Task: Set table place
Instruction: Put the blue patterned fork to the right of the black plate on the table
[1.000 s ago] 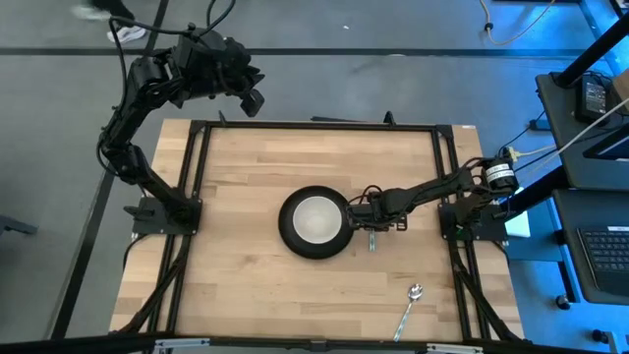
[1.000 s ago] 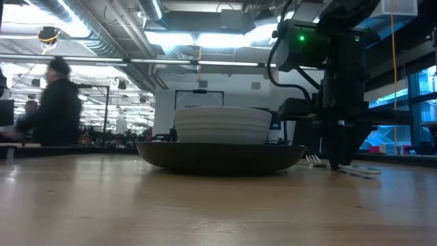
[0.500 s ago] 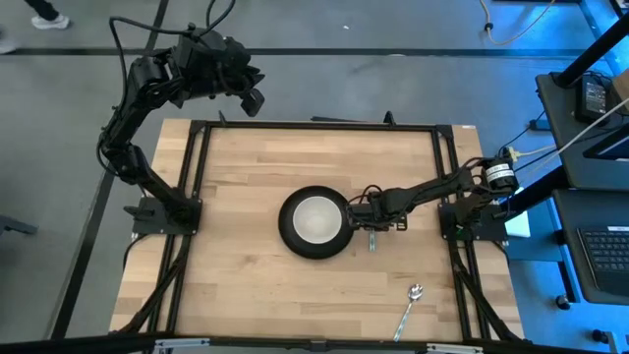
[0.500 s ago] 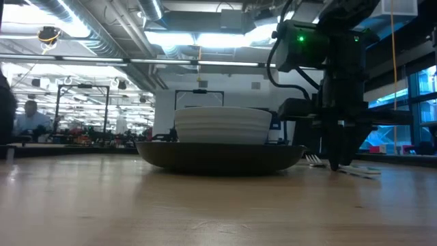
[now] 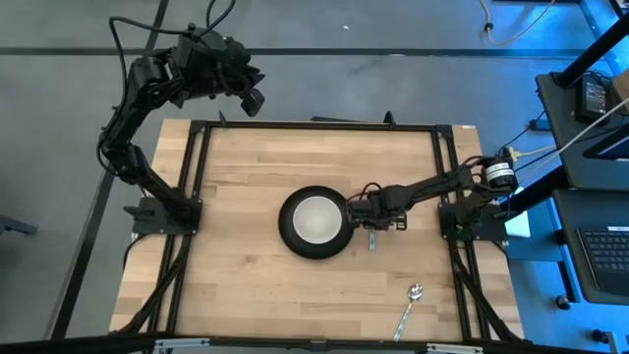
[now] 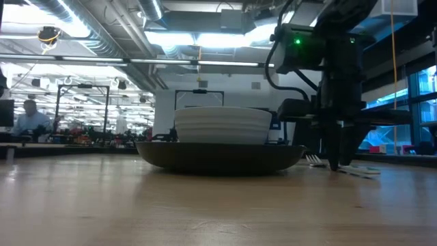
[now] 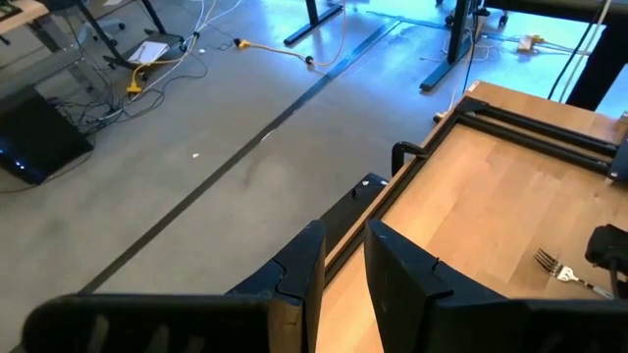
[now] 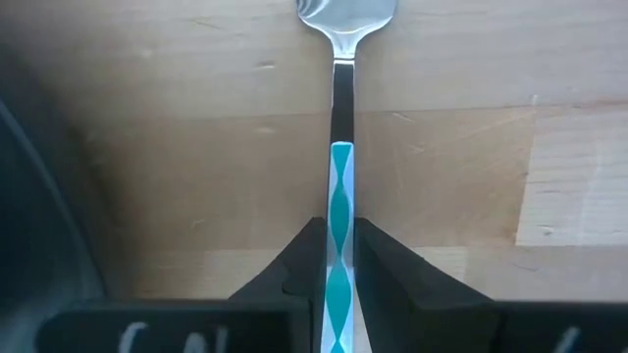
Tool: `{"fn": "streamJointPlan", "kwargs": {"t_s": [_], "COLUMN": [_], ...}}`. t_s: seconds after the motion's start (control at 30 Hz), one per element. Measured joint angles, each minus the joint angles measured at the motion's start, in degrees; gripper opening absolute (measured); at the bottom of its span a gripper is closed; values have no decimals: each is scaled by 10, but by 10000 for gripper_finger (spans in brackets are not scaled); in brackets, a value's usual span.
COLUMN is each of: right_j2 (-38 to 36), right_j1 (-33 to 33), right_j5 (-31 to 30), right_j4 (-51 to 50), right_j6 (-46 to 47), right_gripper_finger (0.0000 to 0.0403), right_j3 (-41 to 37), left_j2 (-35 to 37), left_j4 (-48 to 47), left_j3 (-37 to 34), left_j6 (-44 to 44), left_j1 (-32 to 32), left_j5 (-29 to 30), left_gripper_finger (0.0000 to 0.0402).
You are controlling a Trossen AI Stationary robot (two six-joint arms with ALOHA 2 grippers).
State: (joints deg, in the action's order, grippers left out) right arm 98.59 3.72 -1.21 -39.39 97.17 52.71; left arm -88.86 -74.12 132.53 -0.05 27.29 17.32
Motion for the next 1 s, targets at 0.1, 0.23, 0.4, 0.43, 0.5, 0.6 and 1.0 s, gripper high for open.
{"fn": "streamJointPlan", "kwargs": {"t_s": [0.1, 0.23, 0.4, 0.43, 0.5, 0.6, 1.0], "right_j2": [0, 0, 0, 0, 0, 0, 0], "right_j1": [-8, -11, -11, -11, -11, -12, -13], "right_j5": [13, 26, 26, 29, 34, 34, 37], "right_j4": [2, 3, 3, 3, 3, 3, 11], "right_j6": [0, -1, -9, -17, -31, -33, -38], "right_gripper_finger": [54, 54, 54, 54, 54, 64, 162], "right_j3": [0, 0, 0, 0, 0, 0, 1], "left_j2": [0, 0, 0, 0, 0, 0, 0], "left_j4": [0, 0, 0, 0, 0, 0, 0], "left_j3": [0, 0, 0, 0, 0, 0, 0], "left_j6": [0, 1, 1, 1, 1, 2, 2], "left_j1": [0, 0, 0, 0, 0, 0, 0], "left_j5": [0, 0, 0, 0, 0, 0, 0], "left_gripper_finger": [69, 69, 69, 69, 69, 69, 69]}}
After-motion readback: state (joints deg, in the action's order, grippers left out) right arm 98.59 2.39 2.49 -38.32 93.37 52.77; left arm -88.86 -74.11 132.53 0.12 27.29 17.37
